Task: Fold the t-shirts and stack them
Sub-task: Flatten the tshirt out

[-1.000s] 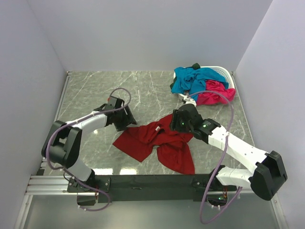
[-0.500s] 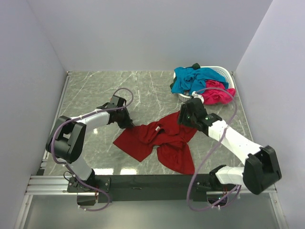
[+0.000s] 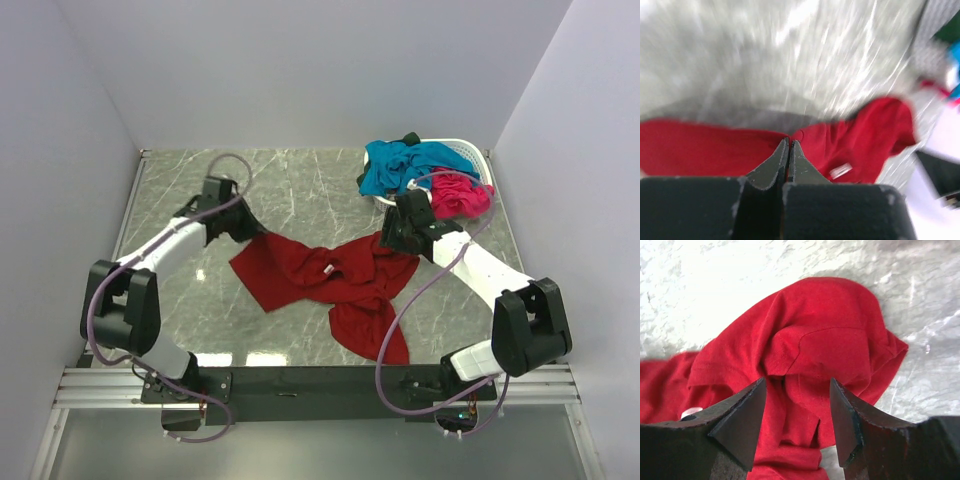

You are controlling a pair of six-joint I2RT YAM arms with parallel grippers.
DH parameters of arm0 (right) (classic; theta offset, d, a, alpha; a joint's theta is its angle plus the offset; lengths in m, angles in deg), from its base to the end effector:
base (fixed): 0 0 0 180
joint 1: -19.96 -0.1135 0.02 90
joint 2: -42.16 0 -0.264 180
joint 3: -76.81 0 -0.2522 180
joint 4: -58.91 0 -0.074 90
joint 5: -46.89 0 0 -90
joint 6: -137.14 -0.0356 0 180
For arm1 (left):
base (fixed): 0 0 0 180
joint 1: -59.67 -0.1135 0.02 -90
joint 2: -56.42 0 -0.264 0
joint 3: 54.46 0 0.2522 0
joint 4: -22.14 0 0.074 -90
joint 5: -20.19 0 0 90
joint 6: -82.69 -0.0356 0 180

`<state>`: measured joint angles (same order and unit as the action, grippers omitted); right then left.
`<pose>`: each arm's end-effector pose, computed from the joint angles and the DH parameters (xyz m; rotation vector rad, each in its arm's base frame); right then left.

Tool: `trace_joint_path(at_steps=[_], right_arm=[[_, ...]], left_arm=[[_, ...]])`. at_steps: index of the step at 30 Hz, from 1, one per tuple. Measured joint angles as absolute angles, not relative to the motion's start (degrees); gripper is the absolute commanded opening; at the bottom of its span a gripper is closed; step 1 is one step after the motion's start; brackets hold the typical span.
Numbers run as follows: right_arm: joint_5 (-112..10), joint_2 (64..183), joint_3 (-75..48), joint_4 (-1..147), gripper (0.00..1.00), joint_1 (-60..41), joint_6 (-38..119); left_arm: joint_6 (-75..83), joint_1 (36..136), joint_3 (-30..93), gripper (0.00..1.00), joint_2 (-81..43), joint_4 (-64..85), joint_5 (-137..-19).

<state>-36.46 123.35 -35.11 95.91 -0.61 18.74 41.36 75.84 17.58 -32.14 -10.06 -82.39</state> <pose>0.2779 0.0999 0.2333 0.2189 2.4422 0.2391 0.3118 -0.0985 0.2240 -0.6107 2.4726 -0.7507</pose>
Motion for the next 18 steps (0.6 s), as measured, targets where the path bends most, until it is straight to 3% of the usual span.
trace_joint_path(at_steps=[11,14,15,16,18], right_arm=[[-39.6,123.0,-35.1,96.1,0.6,-0.6,18.0],[-39.7,122.6,-35.1,96.3,0.6,-0.6,18.0],[-39.7,122.4,-35.1,96.3,0.6,-0.6,18.0],[-39.7,122.1,-35.1,96.3,0.6,-0.6,18.0],[-39.7,121.7,-35.1,96.4,0.6,-0.6,18.0]], left_arm=[[36.4,60.1,34.1,0.0,-38.8,-11.3,-81.2],[34.8,59.6,39.2,0.39,-42.9,-12.4,-79.4],[34.1,59.7,40.4,0.65,-43.8,-12.8,-78.7],[33.4,60.2,41.3,0.75,-44.3,-13.4,-77.6],[32.4,62.1,42.6,0.84,-44.5,-15.2,-74.4]])
